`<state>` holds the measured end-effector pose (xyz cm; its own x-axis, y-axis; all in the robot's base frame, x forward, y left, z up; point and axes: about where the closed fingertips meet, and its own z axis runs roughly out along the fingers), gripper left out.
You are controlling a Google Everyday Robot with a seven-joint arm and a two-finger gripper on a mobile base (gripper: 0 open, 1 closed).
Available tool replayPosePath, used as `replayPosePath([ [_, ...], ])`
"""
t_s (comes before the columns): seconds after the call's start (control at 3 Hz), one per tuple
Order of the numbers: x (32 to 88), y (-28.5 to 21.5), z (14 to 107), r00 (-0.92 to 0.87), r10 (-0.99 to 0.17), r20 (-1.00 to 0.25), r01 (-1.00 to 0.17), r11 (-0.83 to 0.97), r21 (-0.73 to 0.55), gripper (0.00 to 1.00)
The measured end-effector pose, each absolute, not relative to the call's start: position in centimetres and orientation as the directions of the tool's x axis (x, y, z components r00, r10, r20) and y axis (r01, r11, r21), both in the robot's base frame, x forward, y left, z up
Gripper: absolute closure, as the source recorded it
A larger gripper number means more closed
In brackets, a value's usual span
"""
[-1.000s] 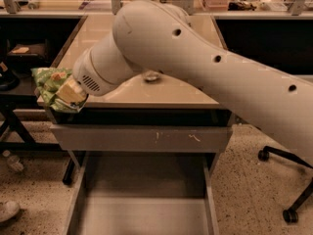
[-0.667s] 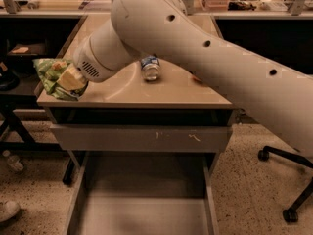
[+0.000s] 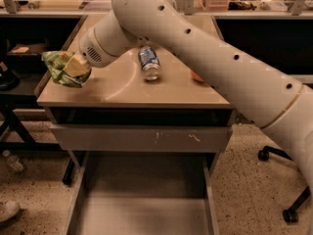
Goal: Pick green jalapeno chip bag from middle drawer and place on counter
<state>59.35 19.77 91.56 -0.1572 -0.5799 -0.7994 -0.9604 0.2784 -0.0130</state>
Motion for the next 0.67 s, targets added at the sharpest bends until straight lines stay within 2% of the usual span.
replayPosePath([
  [0.67, 67.7, 21.2, 88.0, -0.19, -0.596, -0.78, -0.959, 0.282, 0.018, 1.0],
])
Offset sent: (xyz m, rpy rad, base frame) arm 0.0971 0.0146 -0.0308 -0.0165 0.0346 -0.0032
